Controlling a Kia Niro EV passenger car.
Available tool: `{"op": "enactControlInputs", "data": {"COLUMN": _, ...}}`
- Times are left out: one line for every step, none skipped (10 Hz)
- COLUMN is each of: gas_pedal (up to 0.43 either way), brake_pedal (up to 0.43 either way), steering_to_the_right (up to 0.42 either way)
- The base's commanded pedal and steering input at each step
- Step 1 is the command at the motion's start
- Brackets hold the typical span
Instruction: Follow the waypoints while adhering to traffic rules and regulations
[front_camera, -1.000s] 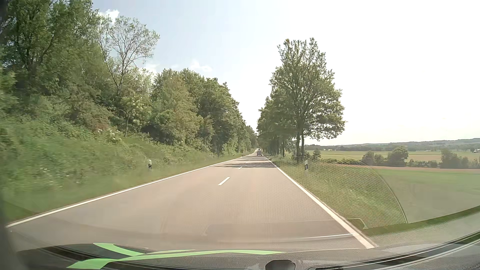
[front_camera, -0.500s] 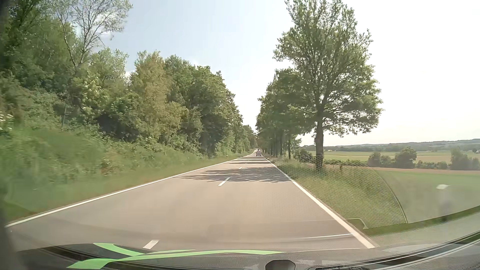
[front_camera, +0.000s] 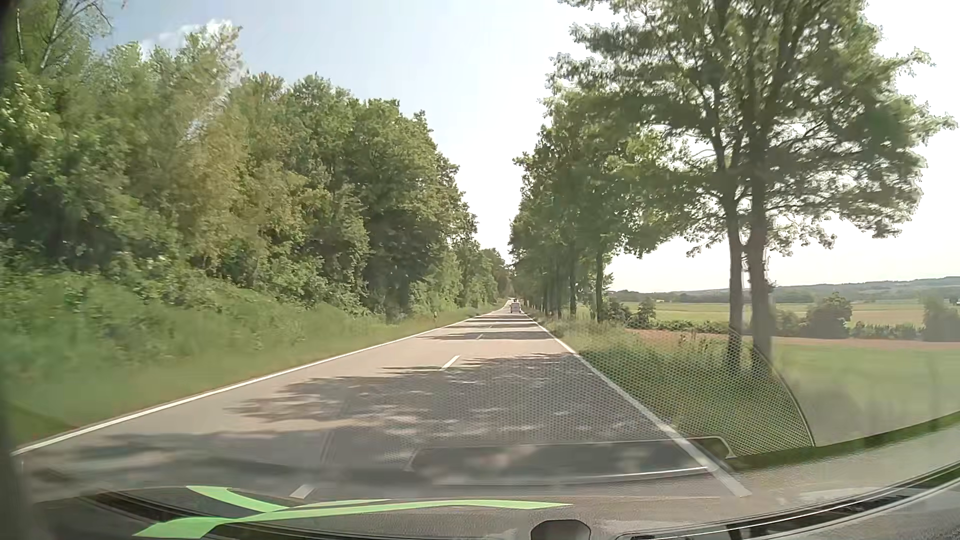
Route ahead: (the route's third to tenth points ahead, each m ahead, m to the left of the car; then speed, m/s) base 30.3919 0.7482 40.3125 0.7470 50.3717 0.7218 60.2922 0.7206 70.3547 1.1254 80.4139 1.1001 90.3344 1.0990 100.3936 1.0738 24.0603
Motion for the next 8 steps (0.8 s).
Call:
{"op": "enactControlInputs", "data": {"gas_pedal": 0.098, "brake_pedal": 0.000, "steering_to_the_right": -0.001}}
{"op": "enactControlInputs", "data": {"gas_pedal": 0.110, "brake_pedal": 0.000, "steering_to_the_right": -0.001}}
{"op": "enactControlInputs", "data": {"gas_pedal": 0.130, "brake_pedal": 0.000, "steering_to_the_right": -0.001}}
{"op": "enactControlInputs", "data": {"gas_pedal": 0.138, "brake_pedal": 0.000, "steering_to_the_right": -0.001}}
{"op": "enactControlInputs", "data": {"gas_pedal": 0.157, "brake_pedal": 0.000, "steering_to_the_right": -0.001}}
{"op": "enactControlInputs", "data": {"gas_pedal": 0.169, "brake_pedal": 0.000, "steering_to_the_right": -0.001}}
{"op": "enactControlInputs", "data": {"gas_pedal": 0.169, "brake_pedal": 0.000, "steering_to_the_right": -0.002}}
{"op": "enactControlInputs", "data": {"gas_pedal": 0.169, "brake_pedal": 0.000, "steering_to_the_right": -0.003}}
